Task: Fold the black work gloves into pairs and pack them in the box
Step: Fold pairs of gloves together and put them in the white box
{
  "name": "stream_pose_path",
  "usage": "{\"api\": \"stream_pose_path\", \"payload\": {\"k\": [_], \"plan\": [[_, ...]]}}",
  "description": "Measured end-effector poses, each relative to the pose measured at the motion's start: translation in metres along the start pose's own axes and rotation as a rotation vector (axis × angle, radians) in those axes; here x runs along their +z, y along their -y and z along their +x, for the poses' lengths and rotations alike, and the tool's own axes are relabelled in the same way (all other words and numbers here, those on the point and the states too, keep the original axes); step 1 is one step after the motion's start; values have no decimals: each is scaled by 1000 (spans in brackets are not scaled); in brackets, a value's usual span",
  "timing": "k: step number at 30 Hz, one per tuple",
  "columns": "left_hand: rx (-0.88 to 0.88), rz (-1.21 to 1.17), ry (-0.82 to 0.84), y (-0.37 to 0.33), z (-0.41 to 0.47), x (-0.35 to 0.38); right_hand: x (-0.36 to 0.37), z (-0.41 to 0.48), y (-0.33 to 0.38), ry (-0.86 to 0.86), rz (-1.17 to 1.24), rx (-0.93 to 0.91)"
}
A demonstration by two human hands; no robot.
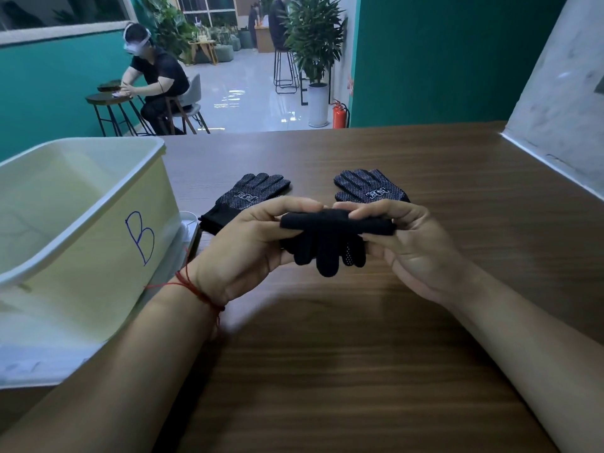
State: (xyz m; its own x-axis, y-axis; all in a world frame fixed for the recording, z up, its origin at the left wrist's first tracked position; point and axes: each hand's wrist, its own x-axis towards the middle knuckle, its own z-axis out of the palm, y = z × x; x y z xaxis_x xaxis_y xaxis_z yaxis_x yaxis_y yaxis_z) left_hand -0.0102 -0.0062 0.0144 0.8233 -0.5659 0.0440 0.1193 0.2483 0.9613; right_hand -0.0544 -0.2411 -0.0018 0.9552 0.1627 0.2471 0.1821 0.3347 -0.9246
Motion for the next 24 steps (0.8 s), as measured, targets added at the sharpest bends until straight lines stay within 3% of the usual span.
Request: {"api": "stream_pose_path", "payload": {"k": [5,9,14,20,24], "plan": [[-82,-121,-138,-4,5,-3,0,1,-5,-6,-36,-24],[-251,-162,-148,0,9,-5,-4,2,-12,7,-136,-80],[-257,-38,-169,3,6,5,-3,1,-13,-28,-271,-124],[-105,-1,-258,6,8,5,-4,3,-7,-255,-99,193],[-47,70,-262,8,8,2,-10,4,-3,-235,-98,354]]}}
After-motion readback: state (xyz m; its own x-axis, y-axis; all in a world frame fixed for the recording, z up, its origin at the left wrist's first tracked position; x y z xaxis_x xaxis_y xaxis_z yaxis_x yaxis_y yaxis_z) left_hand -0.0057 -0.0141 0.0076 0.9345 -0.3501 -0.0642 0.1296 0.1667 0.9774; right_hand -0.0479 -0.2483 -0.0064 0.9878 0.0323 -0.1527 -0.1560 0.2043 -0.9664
